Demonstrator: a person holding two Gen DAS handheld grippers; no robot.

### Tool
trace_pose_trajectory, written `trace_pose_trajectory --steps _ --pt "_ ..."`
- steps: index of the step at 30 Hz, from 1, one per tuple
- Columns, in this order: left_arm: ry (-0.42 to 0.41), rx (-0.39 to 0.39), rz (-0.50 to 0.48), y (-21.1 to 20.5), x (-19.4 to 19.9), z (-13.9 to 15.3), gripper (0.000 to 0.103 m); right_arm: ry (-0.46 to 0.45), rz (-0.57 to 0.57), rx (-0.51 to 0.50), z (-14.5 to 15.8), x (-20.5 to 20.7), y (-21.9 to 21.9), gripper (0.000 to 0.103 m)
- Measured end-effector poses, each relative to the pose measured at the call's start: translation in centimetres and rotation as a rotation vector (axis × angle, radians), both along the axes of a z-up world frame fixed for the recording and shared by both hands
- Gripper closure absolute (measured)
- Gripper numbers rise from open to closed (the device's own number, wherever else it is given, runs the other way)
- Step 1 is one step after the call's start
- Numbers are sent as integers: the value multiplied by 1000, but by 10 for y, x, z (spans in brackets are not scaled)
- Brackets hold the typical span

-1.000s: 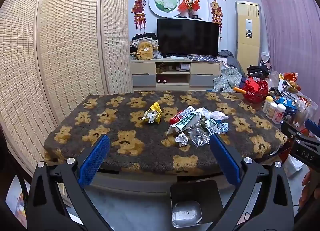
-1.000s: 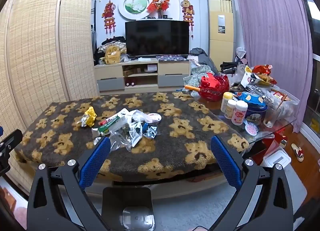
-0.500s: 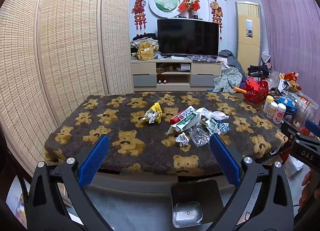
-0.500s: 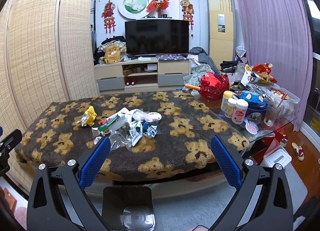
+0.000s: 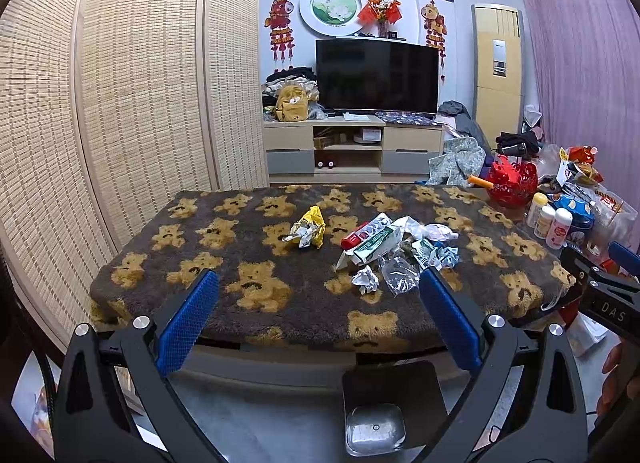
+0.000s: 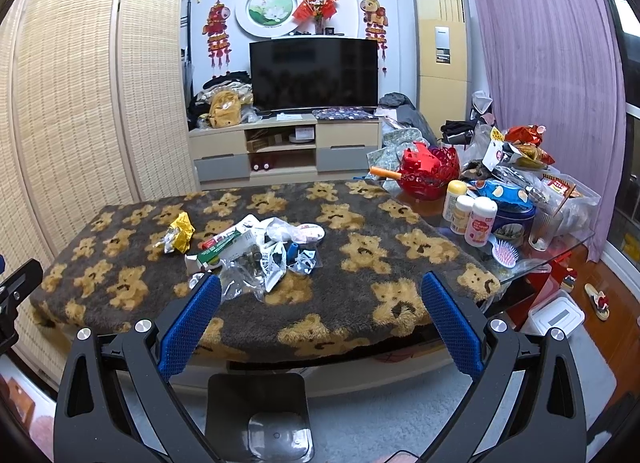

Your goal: Collect trash

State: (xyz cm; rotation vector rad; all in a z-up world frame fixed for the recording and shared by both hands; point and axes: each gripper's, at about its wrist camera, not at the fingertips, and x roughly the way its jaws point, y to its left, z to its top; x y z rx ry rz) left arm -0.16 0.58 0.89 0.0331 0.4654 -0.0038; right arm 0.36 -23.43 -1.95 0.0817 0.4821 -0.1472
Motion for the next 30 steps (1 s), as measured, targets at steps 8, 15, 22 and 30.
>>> trace_pose_trajectory --steps 8,15,22,30 --pt "-1 -1 3 3 -3 1 8 1 -1 0 -2 1 2 3" --pt "0 -1 0 8 -5 7 8 2 -1 4 -2 2 2 3" --pt "0 2 3 5 -3 3 8 6 -1 8 -3 4 2 3" --pt "-1 1 5 7 0 -3 8 5 -1 10 -3 3 4 3"
